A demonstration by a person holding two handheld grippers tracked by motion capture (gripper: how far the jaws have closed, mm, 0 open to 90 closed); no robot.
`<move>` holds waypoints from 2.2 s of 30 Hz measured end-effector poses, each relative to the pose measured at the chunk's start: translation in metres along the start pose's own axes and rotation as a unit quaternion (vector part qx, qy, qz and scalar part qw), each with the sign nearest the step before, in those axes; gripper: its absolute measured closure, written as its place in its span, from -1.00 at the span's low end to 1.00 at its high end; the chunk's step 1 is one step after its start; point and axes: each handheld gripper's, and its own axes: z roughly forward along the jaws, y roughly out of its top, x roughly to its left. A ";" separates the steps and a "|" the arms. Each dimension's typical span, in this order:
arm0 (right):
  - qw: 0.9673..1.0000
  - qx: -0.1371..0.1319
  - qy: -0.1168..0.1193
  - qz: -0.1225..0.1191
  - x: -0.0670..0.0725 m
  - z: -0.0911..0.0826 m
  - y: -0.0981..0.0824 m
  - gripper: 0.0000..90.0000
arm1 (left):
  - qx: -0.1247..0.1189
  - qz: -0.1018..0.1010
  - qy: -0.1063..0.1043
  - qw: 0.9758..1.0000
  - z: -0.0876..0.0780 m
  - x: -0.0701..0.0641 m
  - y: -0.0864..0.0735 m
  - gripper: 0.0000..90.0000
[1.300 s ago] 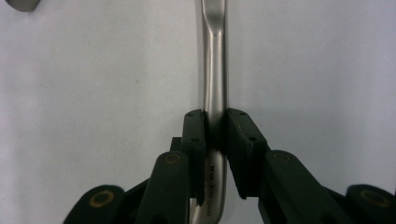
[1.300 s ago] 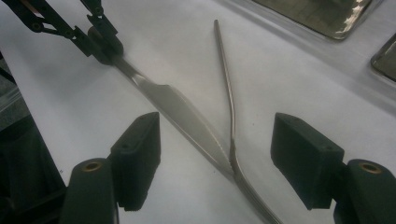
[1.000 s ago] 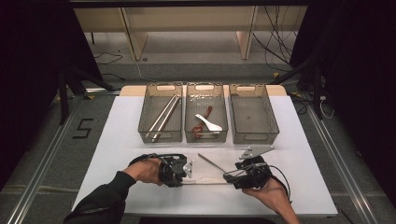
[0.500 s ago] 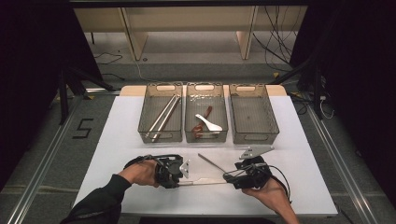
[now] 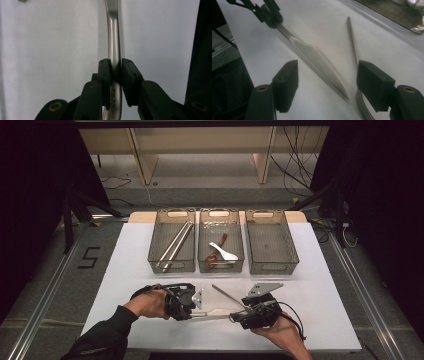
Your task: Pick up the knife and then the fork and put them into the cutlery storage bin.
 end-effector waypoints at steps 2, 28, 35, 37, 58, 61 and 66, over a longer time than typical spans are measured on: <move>1.000 -0.008 0.000 -0.011 0.005 0.001 0.001 -0.22 | 0.001 0.002 0.005 1.000 -0.003 0.000 0.002 0.72; 0.951 -0.020 -0.140 -0.274 0.073 0.034 0.006 -0.05 | -0.019 -0.032 -0.021 0.999 -0.036 -0.004 0.039 0.72; 0.927 -0.009 -0.185 -0.326 0.081 0.040 0.003 0.21 | -0.014 -0.031 -0.026 0.999 -0.038 -0.005 0.041 0.72; 0.921 -0.011 -0.194 -0.338 0.082 0.042 0.002 0.33 | -0.012 -0.029 -0.026 0.999 -0.038 -0.005 0.041 0.72; 0.868 0.011 -0.231 -0.440 0.091 0.043 -0.001 0.83 | -0.035 -0.062 -0.020 0.997 -0.050 -0.001 0.038 0.48; 0.862 0.021 -0.234 -0.450 0.089 0.041 -0.001 0.84 | -0.055 -0.079 -0.009 0.995 -0.060 0.003 0.031 0.24; 0.861 0.023 -0.245 -0.445 0.081 0.034 -0.003 0.85 | -0.116 -0.129 0.013 0.985 -0.077 0.012 0.009 -0.01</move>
